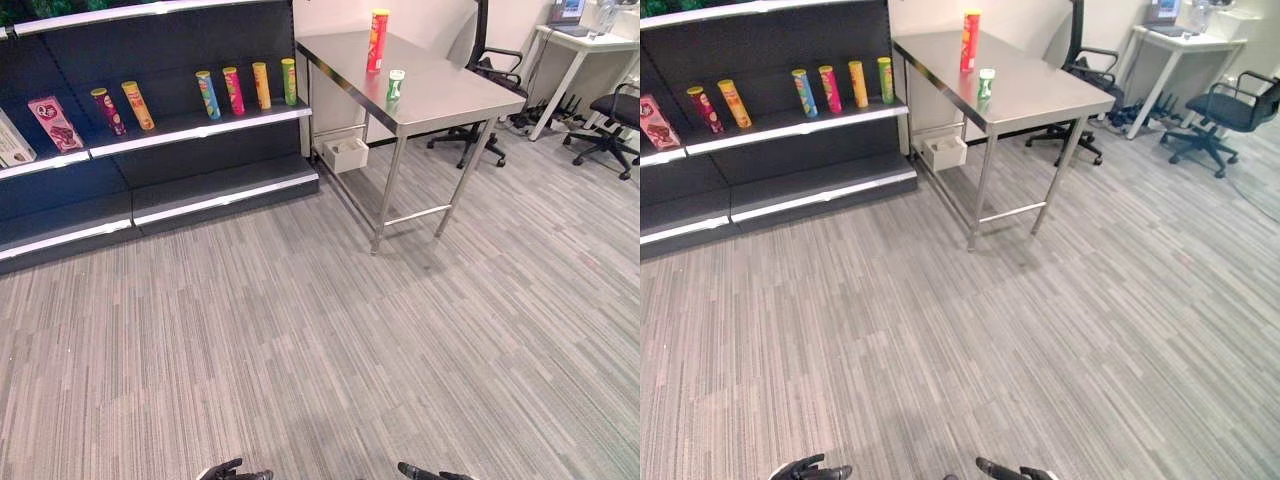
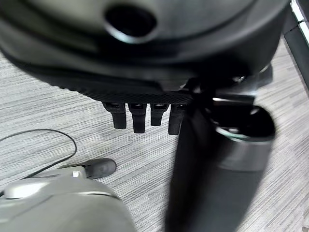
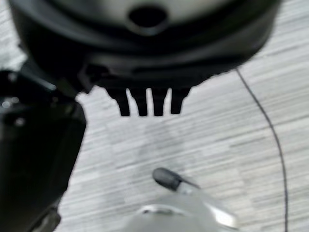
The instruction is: Put the goods on the table back onto the shelves and tidy them up.
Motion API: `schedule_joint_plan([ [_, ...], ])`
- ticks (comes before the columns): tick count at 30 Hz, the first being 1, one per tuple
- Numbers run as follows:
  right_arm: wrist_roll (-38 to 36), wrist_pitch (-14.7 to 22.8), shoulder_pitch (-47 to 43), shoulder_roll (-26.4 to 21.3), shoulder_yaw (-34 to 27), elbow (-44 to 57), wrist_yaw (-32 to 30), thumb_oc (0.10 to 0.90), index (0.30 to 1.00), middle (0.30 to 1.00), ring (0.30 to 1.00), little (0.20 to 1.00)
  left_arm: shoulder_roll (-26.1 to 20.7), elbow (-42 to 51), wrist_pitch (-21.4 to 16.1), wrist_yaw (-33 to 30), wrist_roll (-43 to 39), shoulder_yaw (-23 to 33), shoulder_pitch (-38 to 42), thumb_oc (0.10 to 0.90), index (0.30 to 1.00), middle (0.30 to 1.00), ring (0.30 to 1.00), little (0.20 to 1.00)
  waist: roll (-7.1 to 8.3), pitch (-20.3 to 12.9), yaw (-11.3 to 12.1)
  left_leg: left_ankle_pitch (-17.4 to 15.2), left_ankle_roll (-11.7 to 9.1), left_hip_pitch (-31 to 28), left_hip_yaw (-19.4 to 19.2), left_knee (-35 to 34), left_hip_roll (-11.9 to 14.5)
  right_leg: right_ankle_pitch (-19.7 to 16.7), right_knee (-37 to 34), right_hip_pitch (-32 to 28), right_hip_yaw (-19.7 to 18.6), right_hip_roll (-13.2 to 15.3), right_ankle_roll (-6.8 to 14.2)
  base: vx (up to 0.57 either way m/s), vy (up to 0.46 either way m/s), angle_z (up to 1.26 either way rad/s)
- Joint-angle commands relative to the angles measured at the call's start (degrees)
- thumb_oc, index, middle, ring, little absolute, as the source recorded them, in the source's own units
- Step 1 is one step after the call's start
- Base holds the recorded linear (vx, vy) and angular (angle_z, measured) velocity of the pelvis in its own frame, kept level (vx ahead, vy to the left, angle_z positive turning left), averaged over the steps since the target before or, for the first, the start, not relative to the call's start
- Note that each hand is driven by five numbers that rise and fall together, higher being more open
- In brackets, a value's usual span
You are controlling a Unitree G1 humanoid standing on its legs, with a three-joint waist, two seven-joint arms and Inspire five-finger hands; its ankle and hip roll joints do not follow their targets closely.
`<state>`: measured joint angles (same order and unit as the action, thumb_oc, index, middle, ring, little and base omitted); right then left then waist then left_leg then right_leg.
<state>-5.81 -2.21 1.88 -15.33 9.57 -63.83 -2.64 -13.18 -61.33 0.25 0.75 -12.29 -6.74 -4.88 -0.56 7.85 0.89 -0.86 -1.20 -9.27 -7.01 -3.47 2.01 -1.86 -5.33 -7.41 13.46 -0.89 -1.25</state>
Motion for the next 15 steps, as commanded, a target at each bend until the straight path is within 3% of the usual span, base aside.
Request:
schedule_joint_plan([
  [1, -1.5, 1.7, -2.4, -2.5, 0.9, 1.4, -0.3, 0.800, 0.900, 0.900, 0.900, 0.900, -2.4, 1.2, -2.1, -0.2, 0.2, -0.5, 3.4, 0.800, 0.900, 0.900, 0.900, 0.900, 2.04, -0.5, 0.9, 0.0, -2.4, 0.9, -1.8, -1.5, 0.9, 1.9, 0.3, -0.9, 1.4, 5.5, 8.5, 0.01, -0.037, -0.01],
  [15, -1.8, 1.2, -2.1, -2.0, 1.5, 0.3, -0.1, 0.800, 0.900, 0.900, 0.900, 0.900, -2.3, -0.6, -1.8, -0.6, -1.1, 0.0, 4.3, 0.800, 0.900, 0.900, 0.900, 0.900, 2.48, -0.1, 1.0, -0.2, -3.0, 1.1, -1.0, 0.6, 1.9, 3.0, 0.3, -1.3, 1.4, 4.3, 7.3, 0.03, -0.049, 0.01],
])
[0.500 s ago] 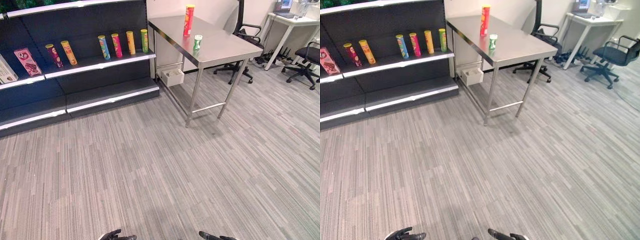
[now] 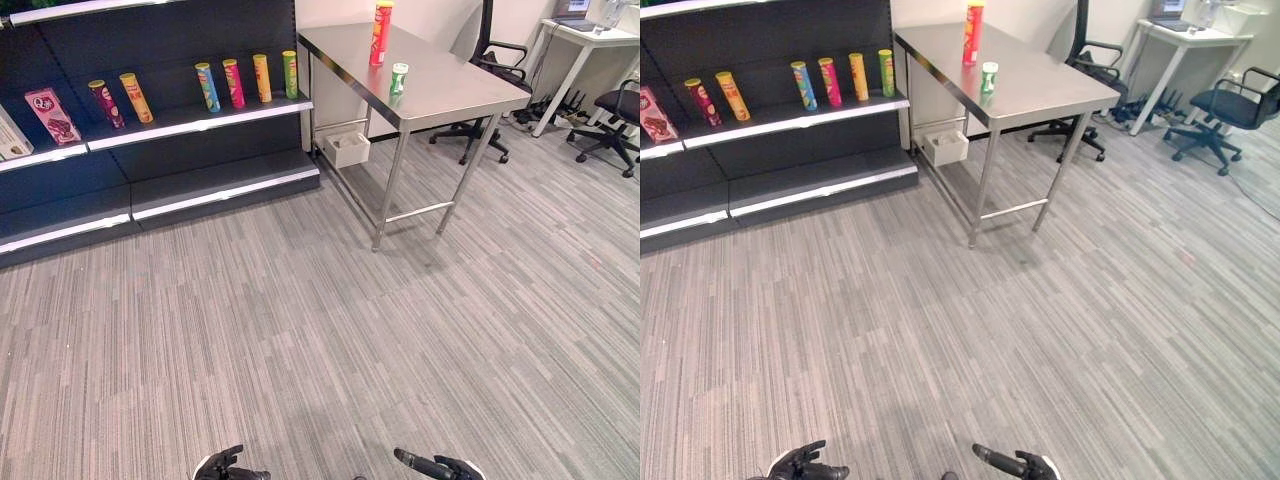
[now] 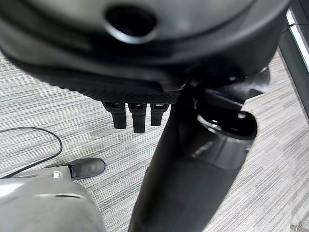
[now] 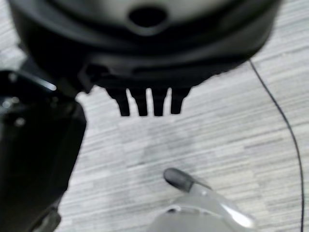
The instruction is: Put the goods on the table back onto the shelves and tidy them up.
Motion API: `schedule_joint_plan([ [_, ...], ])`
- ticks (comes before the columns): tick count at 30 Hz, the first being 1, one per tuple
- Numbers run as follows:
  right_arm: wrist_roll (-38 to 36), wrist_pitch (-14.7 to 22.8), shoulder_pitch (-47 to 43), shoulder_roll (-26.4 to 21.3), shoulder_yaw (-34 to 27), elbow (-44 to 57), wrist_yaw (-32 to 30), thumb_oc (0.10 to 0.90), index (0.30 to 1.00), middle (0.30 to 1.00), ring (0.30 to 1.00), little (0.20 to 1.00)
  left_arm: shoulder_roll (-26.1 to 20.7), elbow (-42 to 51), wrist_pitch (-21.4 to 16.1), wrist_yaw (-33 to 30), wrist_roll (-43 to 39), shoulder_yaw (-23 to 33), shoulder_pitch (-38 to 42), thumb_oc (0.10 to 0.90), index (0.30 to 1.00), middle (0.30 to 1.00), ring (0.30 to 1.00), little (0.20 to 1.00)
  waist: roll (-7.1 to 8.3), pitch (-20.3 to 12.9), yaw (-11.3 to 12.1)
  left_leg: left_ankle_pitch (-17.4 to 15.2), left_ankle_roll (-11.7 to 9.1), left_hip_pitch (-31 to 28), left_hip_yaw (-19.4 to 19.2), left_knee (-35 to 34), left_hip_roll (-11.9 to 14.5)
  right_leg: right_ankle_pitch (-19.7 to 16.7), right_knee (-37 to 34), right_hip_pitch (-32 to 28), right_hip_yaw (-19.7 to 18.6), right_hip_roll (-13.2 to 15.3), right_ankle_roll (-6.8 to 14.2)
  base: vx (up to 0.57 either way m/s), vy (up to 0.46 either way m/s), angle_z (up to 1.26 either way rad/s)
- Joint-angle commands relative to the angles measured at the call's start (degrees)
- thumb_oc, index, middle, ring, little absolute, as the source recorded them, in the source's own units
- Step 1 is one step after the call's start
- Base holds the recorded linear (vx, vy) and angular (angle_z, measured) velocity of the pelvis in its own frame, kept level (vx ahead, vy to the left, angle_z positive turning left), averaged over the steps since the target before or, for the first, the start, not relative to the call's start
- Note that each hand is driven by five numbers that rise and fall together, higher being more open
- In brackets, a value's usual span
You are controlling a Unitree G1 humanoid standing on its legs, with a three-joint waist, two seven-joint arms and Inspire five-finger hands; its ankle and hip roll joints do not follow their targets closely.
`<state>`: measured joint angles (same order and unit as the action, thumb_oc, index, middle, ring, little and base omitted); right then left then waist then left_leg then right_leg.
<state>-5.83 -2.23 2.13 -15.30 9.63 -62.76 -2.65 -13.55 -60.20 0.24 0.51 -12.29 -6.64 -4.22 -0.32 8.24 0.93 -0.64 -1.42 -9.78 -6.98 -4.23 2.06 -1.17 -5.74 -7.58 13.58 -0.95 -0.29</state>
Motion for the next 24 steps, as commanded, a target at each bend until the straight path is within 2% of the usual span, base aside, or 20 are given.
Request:
schedule_joint_plan([
  [1, -1.8, 1.2, -2.3, -2.1, 1.4, -0.7, -0.1, 0.800, 0.900, 0.900, 0.900, 0.900, -1.9, -1.8, -1.8, -0.4, -1.1, -0.1, 3.7, 0.800, 0.900, 0.900, 0.900, 0.900, 2.24, -0.5, 1.0, -0.5, -2.8, 1.6, -1.0, 1.4, 1.9, 2.3, 0.7, -1.2, 1.3, 4.4, 6.4, 0.04, -0.063, 0.02],
  [4, -2.2, 1.4, -3.0, -2.3, 1.7, -0.5, -0.2, 0.800, 0.900, 0.900, 0.900, 0.900, -2.1, -1.9, -1.8, -0.6, -1.8, -0.1, 4.3, 0.800, 0.900, 0.900, 0.900, 0.900, 2.62, 0.4, 1.0, -1.4, -3.1, 3.7, -0.3, 5.0, 2.4, 2.6, 0.7, -1.0, 1.0, 4.0, 5.8, 0.00, -0.085, 0.04],
  [5, -2.7, 1.6, -3.3, -2.5, 1.8, -0.4, -0.3, 0.800, 0.900, 0.900, 0.900, 0.900, -2.2, -1.6, -1.9, -0.5, -2.7, -0.5, 4.9, 0.800, 0.900, 0.900, 0.900, 0.900, 3.07, 1.4, 1.0, -2.4, -3.6, 6.9, 0.4, 10.6, 2.7, 3.1, 0.8, -0.8, 0.8, 3.8, 4.9, -0.01, -0.089, 0.08],
  [6, -2.7, 1.6, -3.4, -2.5, 1.8, -0.4, -0.3, 0.800, 0.900, 0.900, 0.900, 0.900, -2.2, -1.6, -1.9, -0.5, -2.7, -0.5, 4.9, 0.800, 0.900, 0.900, 0.900, 0.900, 3.05, 1.4, 0.9, -2.6, -3.6, 7.2, 0.5, 11.0, 2.7, 3.1, 0.8, -0.7, 0.9, 3.8, 4.9, -0.02, -0.097, 0.17],
  [7, -3.0, 1.7, -3.5, -2.6, 1.7, -0.5, -0.4, 0.800, 0.900, 0.900, 0.900, 0.900, -2.2, -1.3, -1.8, -0.5, -2.9, -0.8, 5.2, 0.800, 0.900, 0.900, 0.900, 0.900, 3.31, 2.0, 1.0, -2.7, -3.9, 9.5, 0.9, 14.8, 2.6, 3.4, 1.0, -0.8, 0.9, 3.7, 4.4, 0.00, -0.100, 0.16],
  [8, -3.9, 1.9, -3.6, -3.0, 1.3, 0.2, -0.7, 0.800, 0.900, 0.900, 0.900, 0.900, -2.1, -0.2, -1.9, -0.7, -3.2, -1.9, 6.1, 0.800, 0.900, 0.900, 0.900, 0.900, 3.82, 3.8, 1.2, 0.3, -4.7, 15.5, 2.3, 25.4, 2.9, 4.0, 1.3, -1.5, 1.0, 3.2, 3.1, 0.00, -0.120, 0.17],
  [9, -4.0, 1.8, -3.8, -3.1, 1.2, 0.2, -0.9, 0.800, 0.900, 0.900, 0.900, 0.900, -2.1, 0.0, -1.9, -0.8, -3.1, -2.2, 6.4, 0.800, 0.900, 0.900, 0.900, 0.900, 3.90, 4.3, 1.3, 1.6, -4.8, 17.6, 3.1, 28.8, 3.0, 4.2, 1.4, -1.6, 1.2, 3.1, 2.7, 0.01, -0.089, 0.26],
  [10, -4.0, 1.8, -3.8, -3.1, 1.2, 0.2, -0.9, 0.800, 0.900, 0.900, 0.900, 0.900, -2.1, 0.0, -1.9, -0.8, -3.1, -2.2, 6.4, 0.800, 0.900, 0.900, 0.900, 0.900, 3.78, 4.1, 1.1, 1.4, -4.8, 18.0, 3.3, 29.2, 3.0, 4.2, 1.4, -1.5, 1.3, 2.9, 2.7, 0.09, -0.023, 0.29],
  [11, -4.3, 1.6, -4.1, -3.4, 1.1, 0.0, -1.2, 0.800, 0.900, 0.900, 0.900, 0.900, -1.9, -0.1, -2.0, -1.0, -3.2, -2.6, 7.0, 0.800, 0.900, 0.900, 0.900, 0.900, 3.87, 4.5, 1.5, 2.3, -4.2, 21.7, 2.8, 28.4, 3.0, 4.8, 0.9, -2.6, 1.9, 2.9, 2.8, 0.09, -0.001, 0.25],
  [12, -4.3, 1.6, -4.1, -3.4, 1.1, 0.0, -1.2, 0.800, 0.900, 0.900, 0.900, 0.900, -1.9, -0.1, -2.0, -1.0, -3.2, -2.6, 7.0, 0.800, 0.900, 0.900, 0.900, 0.900, 3.86, 4.5, 1.5, 2.3, -4.2, 21.8, 2.8, 28.5, 3.0, 4.8, 0.9, -2.6, 1.9, 2.9, 2.8, 0.29, 0.068, 0.13],
  [13, -4.5, 1.7, -3.9, -3.6, 1.0, 0.4, -1.1, 0.800, 0.900, 0.900, 0.900, 0.900, -1.7, 0.2, -2.0, -1.1, -3.1, -2.4, 6.4, 0.800, 0.900, 0.900, 0.900, 0.900, 4.00, 4.0, 2.5, 2.3, -3.4, 23.8, 2.3, 21.9, 2.8, 5.8, 0.7, -3.1, 1.7, 3.0, 3.5, 0.29, 0.128, 0.07],
  [15, -4.6, 1.9, -4.4, -4.1, 1.2, 1.1, -1.4, 0.800, 0.900, 0.900, 0.900, 0.900, -2.1, 1.3, -2.2, -1.1, -3.6, -2.3, 5.9, 0.800, 0.900, 0.900, 0.900, 0.900, 2.89, 3.7, 3.7, 7.9, -4.2, 25.0, 3.7, 11.8, 3.2, 6.9, 0.7, -3.9, 0.8, 2.3, 4.0, 0.34, 0.179, -0.02],
  [17, -4.7, 2.2, -5.5, -4.5, 1.3, 1.1, -1.5, 0.800, 0.900, 0.900, 0.900, 0.900, -2.4, 1.9, -2.3, -1.2, -4.1, -2.1, 5.9, 0.800, 0.900, 0.900, 0.900, 0.900, 2.34, 4.0, 5.2, 11.1, -5.4, 26.9, 5.2, 4.7, 3.2, 8.6, 0.7, -5.6, -0.7, 1.9, 4.3, 0.30, 0.168, -0.17],
  [18, -3.9, 2.0, -5.9, -4.5, 1.7, 0.7, -1.1, 0.800, 0.900, 0.900, 0.900, 0.900, -2.4, 1.9, -2.4, -1.1, -4.3, -1.7, 5.6, 0.800, 0.900, 0.900, 0.900, 0.900, 1.96, 3.4, 5.4, 11.6, -5.3, 25.0, 4.6, 1.4, 3.6, 9.2, 0.7, -6.4, -1.2, 1.7, 4.8, 0.31, 0.193, -0.12],
  [20, -3.5, 2.1, -5.6, -3.8, 1.5, 0.8, -0.9, 0.800, 0.900, 0.900, 0.900, 0.900, -2.4, 1.5, -2.5, -1.0, -3.9, -1.4, 5.0, 0.800, 0.900, 0.900, 0.900, 0.900, 2.06, 2.0, 5.6, 13.2, -5.2, 23.3, 2.9, 1.1, 3.6, 9.9, 0.7, -8.0, -1.7, 2.3, 5.5, 0.28, 0.195, -0.34],
  [21, -3.4, 2.1, -5.6, -3.8, 1.5, 0.8, -0.9, 0.800, 0.900, 0.900, 0.900, 0.900, -2.4, 1.5, -2.5, -1.0, -3.9, -1.4, 4.9, 0.800, 0.900, 0.900, 0.900, 0.900, 2.12, 2.0, 5.6, 13.2, -5.2, 23.3, 2.8, 1.1, 3.6, 9.9, 0.7, -8.1, -1.7, 2.4, 5.6, 0.33, 0.229, -0.70],
  [22, -3.3, 2.0, -5.5, -3.3, 1.4, 0.7, -0.5, 0.800, 0.900, 0.900, 0.900, 0.900, -2.9, 1.0, -2.6, -1.0, -3.1, -1.0, 4.6, 0.800, 0.900, 0.900, 0.900, 0.900, 3.19, 0.8, 5.9, 12.3, -4.2, 22.3, 1.9, 1.6, 2.5, 9.8, 1.3, -8.6, -2.2, 4.2, 6.4, 0.32, 0.220, -0.62],
  [24, -3.0, 2.0, -5.7, -2.9, 1.5, 0.3, -0.2, 0.800, 0.900, 0.900, 0.900, 0.900, -3.2, 0.4, -2.5, -0.9, -2.6, -0.8, 4.7, 0.800, 0.900, 0.900, 0.900, 0.900, 3.70, 0.1, 6.1, 11.5, -3.6, 21.7, 1.2, 1.8, 2.0, 9.9, 3.4, -8.3, -2.4, 5.5, 7.0, 0.31, 0.235, -0.40],
])
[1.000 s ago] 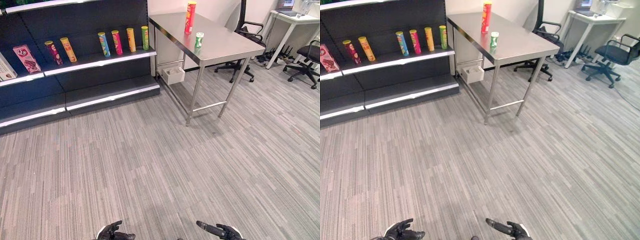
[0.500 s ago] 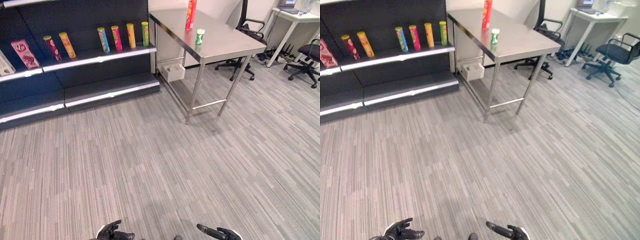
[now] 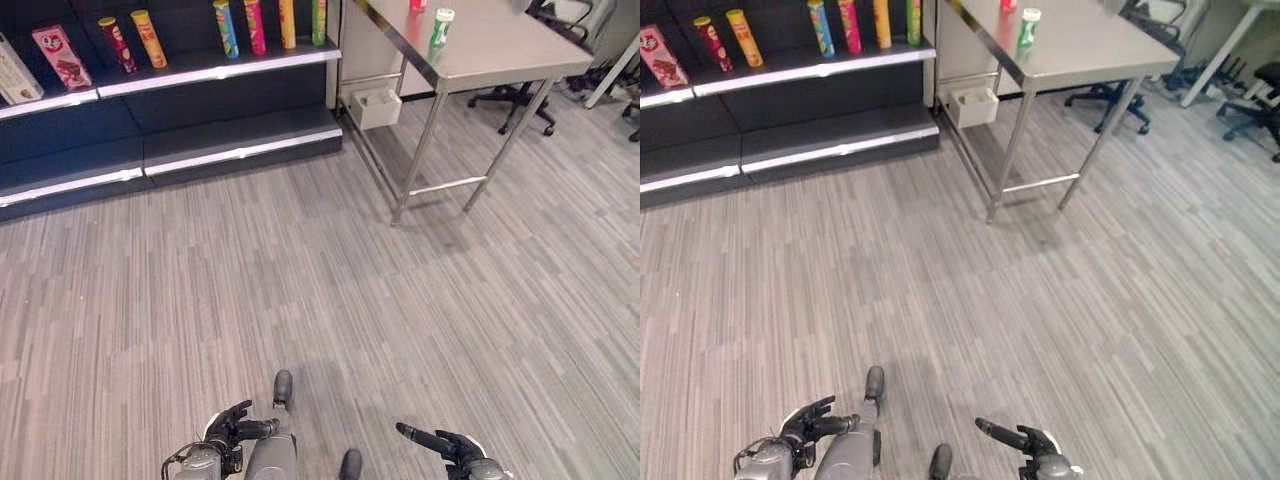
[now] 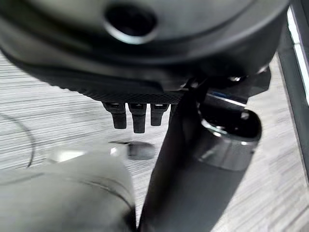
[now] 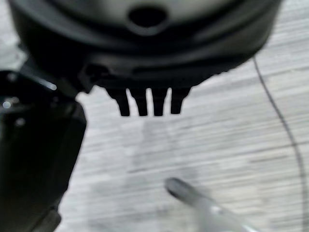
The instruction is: Put the goods on the table back onto the shelves and tidy them up.
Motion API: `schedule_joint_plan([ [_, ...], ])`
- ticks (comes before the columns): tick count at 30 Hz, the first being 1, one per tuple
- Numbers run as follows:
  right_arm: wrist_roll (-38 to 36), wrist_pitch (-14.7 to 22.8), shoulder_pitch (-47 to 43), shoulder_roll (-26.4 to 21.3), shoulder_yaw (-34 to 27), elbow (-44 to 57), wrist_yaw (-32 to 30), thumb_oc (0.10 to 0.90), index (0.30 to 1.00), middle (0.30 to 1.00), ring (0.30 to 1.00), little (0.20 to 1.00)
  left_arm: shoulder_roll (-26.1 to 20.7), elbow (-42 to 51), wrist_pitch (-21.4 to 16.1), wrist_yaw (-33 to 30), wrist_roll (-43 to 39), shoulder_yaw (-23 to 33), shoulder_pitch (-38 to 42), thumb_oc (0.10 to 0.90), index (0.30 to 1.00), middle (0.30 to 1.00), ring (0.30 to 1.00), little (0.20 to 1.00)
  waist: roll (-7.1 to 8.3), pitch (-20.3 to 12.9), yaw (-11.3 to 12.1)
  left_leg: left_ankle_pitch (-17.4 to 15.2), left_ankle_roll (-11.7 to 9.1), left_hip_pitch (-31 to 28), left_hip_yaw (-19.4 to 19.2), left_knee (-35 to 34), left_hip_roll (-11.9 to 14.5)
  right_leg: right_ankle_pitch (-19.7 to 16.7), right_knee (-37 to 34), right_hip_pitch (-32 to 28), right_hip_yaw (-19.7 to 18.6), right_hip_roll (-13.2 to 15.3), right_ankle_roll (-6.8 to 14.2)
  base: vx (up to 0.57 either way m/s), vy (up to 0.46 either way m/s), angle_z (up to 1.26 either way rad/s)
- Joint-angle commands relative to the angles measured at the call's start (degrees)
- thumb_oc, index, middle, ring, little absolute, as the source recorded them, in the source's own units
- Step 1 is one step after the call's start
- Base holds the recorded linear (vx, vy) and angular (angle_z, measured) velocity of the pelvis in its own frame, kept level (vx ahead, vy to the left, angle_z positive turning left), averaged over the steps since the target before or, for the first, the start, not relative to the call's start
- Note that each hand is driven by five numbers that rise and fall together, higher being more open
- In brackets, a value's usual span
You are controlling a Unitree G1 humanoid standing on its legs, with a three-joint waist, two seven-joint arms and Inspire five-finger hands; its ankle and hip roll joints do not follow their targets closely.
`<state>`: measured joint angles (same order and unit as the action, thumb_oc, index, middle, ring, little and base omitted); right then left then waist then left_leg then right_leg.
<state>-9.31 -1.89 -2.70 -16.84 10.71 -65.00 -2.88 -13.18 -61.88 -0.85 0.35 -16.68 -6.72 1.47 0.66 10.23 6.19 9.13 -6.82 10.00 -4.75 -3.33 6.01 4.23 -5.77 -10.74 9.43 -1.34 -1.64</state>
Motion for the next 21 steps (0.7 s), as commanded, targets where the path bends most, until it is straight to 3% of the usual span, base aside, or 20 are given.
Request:
schedule_joint_plan([
  [1, 0.6, 1.6, -1.2, -0.7, 0.5, 2.6, 0.4, 0.800, 0.900, 0.900, 0.900, 0.900, -4.1, 1.6, -1.2, -0.8, 2.0, -0.2, -0.5, 0.800, 0.900, 0.900, 0.900, 0.900, 3.23, -2.6, 1.1, 0.0, 3.5, 0.5, -2.4, 0.9, -2.9, 4.6, 9.0, -3.5, 2.0, 8.1, 9.9, 0.25, 0.249, -0.27],
  [3, 0.3, 1.6, -1.5, -0.4, 0.3, 3.0, 0.6, 0.800, 0.900, 0.900, 0.900, 0.900, -4.8, 1.8, -1.2, -0.9, 1.9, -0.1, 0.3, 0.800, 0.900, 0.900, 0.900, 0.900, 3.46, -2.1, 0.7, -2.1, 5.3, -1.8, -3.4, 1.0, -4.4, 2.1, 19.4, 1.2, 1.6, 10.1, 11.1, 0.23, 0.260, -0.14],
  [5, 0.3, 1.6, -1.5, -0.4, 0.3, 3.0, 0.6, 0.800, 0.900, 0.900, 0.900, 0.900, -4.8, 1.8, -1.2, -0.9, 1.9, -0.2, 0.3, 0.800, 0.900, 0.900, 0.900, 0.900, 3.35, -2.3, 0.7, -2.1, 5.3, -1.6, -3.4, 1.1, -4.3, 1.9, 19.3, 1.4, 1.6, 10.0, 11.0, 0.09, 0.194, -0.19],
  [6, 0.9, 1.2, -1.7, -0.8, 0.1, 3.9, 0.5, 0.800, 0.900, 0.900, 0.900, 0.900, -5.5, 3.1, -1.1, -1.3, 2.2, -0.5, 0.9, 0.800, 0.900, 0.900, 0.900, 0.900, 2.25, 0.2, -1.2, -4.6, 8.1, -6.5, -4.0, 0.3, -6.0, -8.4, 35.8, 9.3, 0.6, 13.0, 11.8, 0.18, 0.380, -0.11],
  [7, 1.1, 1.1, -1.6, -0.6, 0.0, 3.7, 0.5, 0.800, 0.900, 0.900, 0.900, 0.900, -5.8, 3.3, -1.1, -1.4, 2.2, -0.5, 1.1, 0.800, 0.900, 0.900, 0.900, 0.900, 1.53, 0.8, -1.7, -5.4, 8.9, -7.8, -4.2, -0.2, -6.3, -11.4, 39.4, 11.0, 1.9, 14.5, 11.9, 0.24, 0.444, 0.05],
  [10, 1.2, 1.0, -0.5, -0.4, -0.2, 3.7, 0.5, 0.800, 0.900, 0.900, 0.900, 0.900, -6.0, 3.8, -0.9, -1.6, 1.8, -0.7, 1.5, 0.800, 0.900, 0.900, 0.900, 0.900, 0.06, 1.5, -2.8, -7.2, 9.6, -10.8, -4.3, -1.1, -6.3, -10.4, 43.8, 15.6, 4.2, 16.5, 11.2, 0.22, 0.160, 0.11],
  [13, 1.1, 0.8, -0.3, -0.5, -0.4, 3.3, 0.4, 0.800, 0.900, 0.900, 0.900, 0.900, -6.2, 4.1, -1.3, -1.7, 2.0, -1.0, 2.3, 0.800, 0.900, 0.900, 0.900, 0.900, 0.48, 2.4, -3.3, -9.3, 8.6, -13.1, -4.5, -1.3, -6.5, -6.0, 31.4, 16.1, 8.9, 17.9, 10.5, 0.21, -0.013, 0.01],
  [14, 1.1, 0.8, -0.3, -0.5, -0.4, 3.3, 0.4, 0.800, 0.900, 0.900, 0.900, 0.900, -6.2, 4.1, -1.3, -1.7, 2.0, -1.0, 2.3, 0.800, 0.900, 0.900, 0.900, 0.900, 0.42, 2.5, -3.4, -9.4, 8.5, -13.2, -4.4, -1.3, -6.4, -6.1, 31.3, 15.9, 9.0, 17.8, 10.5, 0.14, -0.064, 0.02],
  [15, 0.9, 0.8, -0.3, -0.5, -0.6, 3.2, 0.3, 0.800, 0.900, 0.900, 0.900, 0.900, -6.1, 4.3, -1.4, -1.7, 1.9, -1.2, 2.3, 0.800, 0.900, 0.900, 0.900, 0.900, 0.63, 2.8, -3.5, -9.8, 8.2, -13.6, -4.4, -1.3, -6.4, -6.2, 26.2, 16.1, 9.9, 17.7, 10.6, 0.25, -0.123, 0.06],
  [16, 0.6, 0.7, -0.6, -0.5, -0.8, 2.9, 0.2, 0.800, 0.900, 0.900, 0.900, 0.900, -5.7, 4.1, -1.5, -1.7, 1.9, -1.3, 2.5, 0.800, 0.900, 0.900, 0.900, 0.900, 1.34, 3.2, -4.0, -10.9, 7.4, -15.3, -4.2, -1.7, -6.8, -8.2, 15.0, 17.0, 9.9, 16.4, 11.6, 0.25, -0.122, 0.08],
  [17, 0.6, 0.7, -0.6, -0.5, -0.8, 2.9, 0.2, 0.800, 0.900, 0.900, 0.900, 0.900, -5.7, 4.1, -1.5, -1.7, 1.9, -1.3, 2.5, 0.800, 0.900, 0.900, 0.900, 0.900, 1.29, 3.3, -4.0, -11.0, 7.3, -15.4, -4.2, -1.7, -6.7, -8.3, 14.8, 16.8, 9.9, 16.4, 11.6, 0.40, -0.157, 0.04],
  [18, 0.3, 0.7, -1.0, -0.3, -0.7, 2.7, 0.1, 0.800, 0.900, 0.900, 0.900, 0.900, -5.4, 3.8, -1.8, -1.9, 2.0, -1.2, 3.1, 0.800, 0.900, 0.900, 0.900, 0.900, 1.98, 3.8, -5.0, -12.5, 6.5, -17.0, -3.6, -1.7, -7.0, -11.9, 7.4, 19.1, 7.6, 14.8, 13.2, 0.32, -0.110, -0.07],
  [21, 0.4, 0.6, -1.1, 0.0, -0.7, 2.5, 0.3, 0.800, 0.900, 0.900, 0.900, 0.900, -5.3, 3.6, -2.1, -1.9, 2.6, -1.1, 3.3, 0.800, 0.900, 0.900, 0.900, 0.900, 2.50, 3.9, -5.7, -13.8, 5.9, -18.8, -2.9, -1.7, -6.9, -15.1, 2.5, 20.8, 6.2, 14.3, 14.6, 0.30, -0.104, -0.03],
])
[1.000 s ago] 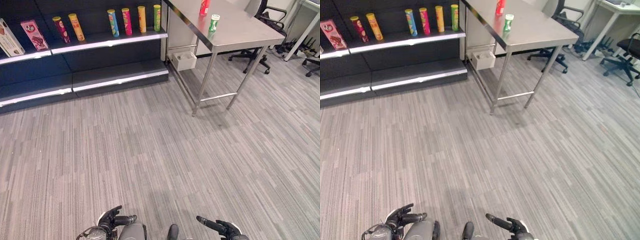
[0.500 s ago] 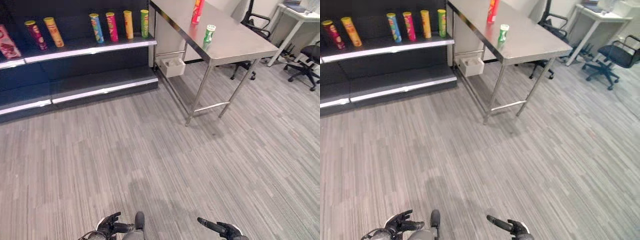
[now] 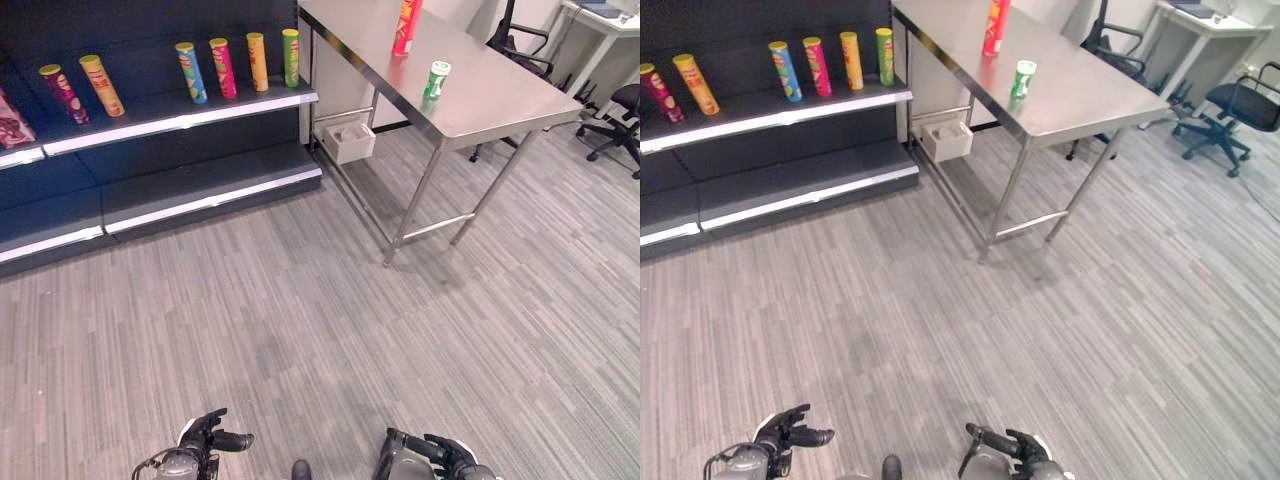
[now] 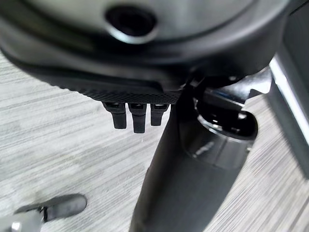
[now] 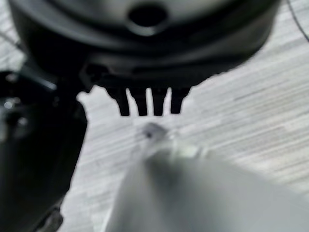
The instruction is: Put the goods on the table back onto the shelves and tidy them up.
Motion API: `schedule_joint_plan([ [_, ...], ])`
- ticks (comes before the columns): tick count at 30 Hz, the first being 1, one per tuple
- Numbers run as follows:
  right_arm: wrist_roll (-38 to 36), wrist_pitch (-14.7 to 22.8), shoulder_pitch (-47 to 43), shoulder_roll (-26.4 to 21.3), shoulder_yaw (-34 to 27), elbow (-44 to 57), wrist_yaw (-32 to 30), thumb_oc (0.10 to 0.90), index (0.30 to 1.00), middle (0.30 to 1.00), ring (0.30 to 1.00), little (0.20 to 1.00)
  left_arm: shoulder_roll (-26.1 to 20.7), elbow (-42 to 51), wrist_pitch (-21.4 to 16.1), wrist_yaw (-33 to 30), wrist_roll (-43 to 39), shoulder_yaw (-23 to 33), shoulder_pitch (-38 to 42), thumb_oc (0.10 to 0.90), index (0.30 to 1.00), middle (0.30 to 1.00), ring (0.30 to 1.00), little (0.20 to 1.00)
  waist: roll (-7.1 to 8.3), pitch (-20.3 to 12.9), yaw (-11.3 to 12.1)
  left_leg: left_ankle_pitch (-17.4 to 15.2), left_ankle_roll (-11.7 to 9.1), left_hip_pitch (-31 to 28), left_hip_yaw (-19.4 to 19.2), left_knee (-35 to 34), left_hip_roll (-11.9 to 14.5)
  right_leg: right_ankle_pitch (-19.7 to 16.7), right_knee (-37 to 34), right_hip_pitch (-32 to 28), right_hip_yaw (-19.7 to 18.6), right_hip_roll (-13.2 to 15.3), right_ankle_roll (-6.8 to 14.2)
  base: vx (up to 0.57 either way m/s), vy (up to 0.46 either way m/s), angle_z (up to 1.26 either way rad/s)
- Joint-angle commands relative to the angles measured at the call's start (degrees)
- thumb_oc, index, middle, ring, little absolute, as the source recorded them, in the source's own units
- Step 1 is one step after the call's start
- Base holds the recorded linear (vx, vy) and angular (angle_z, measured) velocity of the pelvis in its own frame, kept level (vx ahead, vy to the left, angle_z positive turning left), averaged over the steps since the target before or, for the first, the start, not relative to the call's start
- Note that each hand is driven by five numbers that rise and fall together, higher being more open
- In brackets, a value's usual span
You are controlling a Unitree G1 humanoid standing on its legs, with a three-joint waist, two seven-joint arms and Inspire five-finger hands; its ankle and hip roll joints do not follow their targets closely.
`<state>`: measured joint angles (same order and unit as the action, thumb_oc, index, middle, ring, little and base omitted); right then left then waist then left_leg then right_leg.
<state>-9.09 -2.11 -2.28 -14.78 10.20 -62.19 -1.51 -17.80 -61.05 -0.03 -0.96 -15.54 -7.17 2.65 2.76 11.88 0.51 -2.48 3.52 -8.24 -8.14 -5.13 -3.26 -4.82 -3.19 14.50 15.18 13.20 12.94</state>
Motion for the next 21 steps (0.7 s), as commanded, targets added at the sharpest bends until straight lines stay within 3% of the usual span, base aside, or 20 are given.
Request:
schedule_joint_plan([
  [1, 0.5, 0.7, -1.4, -2.1, -0.2, -0.2, -1.0, 0.800, 0.900, 0.900, 0.900, 0.900, -0.5, 2.8, -2.9, -0.5, 1.4, -0.4, 1.9, 0.800, 0.900, 0.900, 0.900, 0.900, 0.56, 2.2, -0.1, -3.0, -4.8, -1.7, 0.8, 0.1, 2.5, -7.0, -1.0, -3.8, 1.1, -0.1, 0.5, 0.24, -0.094, 0.21],
  [4, 0.9, 1.0, -1.0, -2.4, 0.5, -0.2, -0.5, 0.800, 0.900, 0.900, 0.900, 0.900, -0.1, 3.2, -2.7, 0.1, 2.0, -0.9, 1.4, 0.800, 0.900, 0.900, 0.900, 0.900, 1.45, 0.7, -0.4, -5.0, -5.5, -3.7, 2.1, 0.1, 2.7, -7.9, -1.8, -5.4, 2.9, -0.1, 0.0, 0.37, -0.181, 0.32],
  [7, 0.8, 1.2, -0.5, -4.0, 0.8, 1.2, -0.4, 0.800, 0.900, 0.900, 0.900, 0.900, 0.7, 4.5, -2.5, 0.4, 1.5, -1.7, 0.1, 0.800, 0.900, 0.900, 0.900, 0.900, 0.52, -0.9, -0.9, -6.5, -6.9, -3.6, 3.2, 4.4, 6.1, -6.6, -1.0, -7.3, 3.3, -2.1, -1.6, 0.37, -0.230, 0.45],
  [9, 0.6, 1.3, -0.3, -4.4, 0.8, 1.9, -0.4, 0.800, 0.900, 0.900, 0.900, 0.900, 0.8, 5.0, -2.4, 0.7, 1.6, -2.1, -0.2, 0.800, 0.900, 0.900, 0.900, 0.900, 0.20, -1.2, -1.0, -6.5, -7.8, -2.8, 3.3, 6.8, 7.1, -5.7, -0.9, -8.0, 3.8, -2.7, -2.2, 0.19, -0.148, 0.18],
  [12, 0.4, 1.9, -0.2, -5.6, 1.4, 3.3, -0.6, 0.800, 0.900, 0.900, 0.900, 0.900, 1.0, 6.4, -2.4, 0.6, 1.3, -2.6, -0.3, 0.800, 0.900, 0.900, 0.900, 0.900, -0.49, -0.8, -0.8, -3.3, -10.3, 1.0, 3.5, 18.6, 9.4, -2.1, -1.1, -11.2, 4.4, -5.4, -4.9, 0.22, -0.200, -0.03],
  [15, -0.3, 1.7, -0.6, -6.8, 1.2, 4.5, -1.1, 0.800, 0.900, 0.900, 0.900, 0.900, 1.2, 8.1, -2.2, 0.5, -0.2, -3.0, 0.1, 0.800, 0.900, 0.900, 0.900, 0.900, -0.02, 1.8, -0.2, 4.0, -11.3, 9.8, 5.7, 35.8, 10.3, 0.5, -1.4, -14.5, 5.1, -6.5, -7.8, 0.12, -0.199, -0.01],
  [17, -0.7, 1.3, -1.2, -7.2, 0.9, 4.4, -1.6, 0.800, 0.900, 0.900, 0.900, 0.900, 1.1, 8.7, -2.0, 0.2, -0.3, -3.5, 0.6, 0.800, 0.900, 0.900, 0.900, 0.900, 0.80, 2.8, -0.2, 5.2, -10.8, 13.8, 4.0, 38.6, 11.4, 1.9, -1.8, -15.5, 5.6, -6.5, -8.4, 0.18, -0.123, 0.18],
  [18, -1.6, 1.6, -1.1, -7.6, 0.1, 5.1, -1.8, 0.800, 0.900, 0.900, 0.900, 0.900, 1.5, 9.8, -2.1, 0.6, -0.1, -4.1, 0.6, 0.800, 0.900, 0.900, 0.900, 0.900, 0.49, 3.1, 0.3, 1.3, -9.9, 15.2, -0.8, 28.8, 14.2, 3.3, -1.8, -16.9, 6.2, -6.1, -7.2, 0.33, 0.085, 0.29],
  [19, -1.7, 1.8, -0.7, -8.1, -0.3, 6.1, -1.9, 0.800, 0.900, 0.900, 0.900, 0.900, 1.4, 10.5, -2.2, 0.8, 0.4, -4.5, 0.4, 0.800, 0.900, 0.900, 0.900, 0.900, -0.52, 2.7, 0.5, 3.2, -10.2, 15.8, -1.4, 18.0, 14.9, 4.1, -1.8, -17.4, 6.3, -5.9, -6.5, 0.30, 0.105, 0.27],
  [20, -1.7, 1.8, -0.6, -8.1, -0.3, 6.1, -1.9, 0.800, 0.900, 0.900, 0.900, 0.900, 1.5, 10.5, -2.2, 0.8, 0.4, -4.5, 0.4, 0.800, 0.900, 0.900, 0.900, 0.900, -0.47, 2.7, 0.5, 3.3, -10.2, 15.6, -1.4, 17.6, 14.8, 4.1, -1.8, -17.5, 6.3, -5.9, -6.5, 0.39, 0.286, -0.09],
  [21, -1.4, 2.0, -0.5, -8.3, -0.4, 6.0, -2.3, 0.800, 0.900, 0.900, 0.900, 0.900, 1.6, 10.7, -2.2, 0.7, 0.8, -5.1, 0.2, 0.800, 0.900, 0.900, 0.900, 0.900, -2.56, 2.3, 2.0, 11.6, -11.9, 18.8, 3.3, 4.9, 14.3, 6.1, -1.8, -19.4, 5.3, -7.0, -6.3, 0.36, 0.246, -0.21],
])
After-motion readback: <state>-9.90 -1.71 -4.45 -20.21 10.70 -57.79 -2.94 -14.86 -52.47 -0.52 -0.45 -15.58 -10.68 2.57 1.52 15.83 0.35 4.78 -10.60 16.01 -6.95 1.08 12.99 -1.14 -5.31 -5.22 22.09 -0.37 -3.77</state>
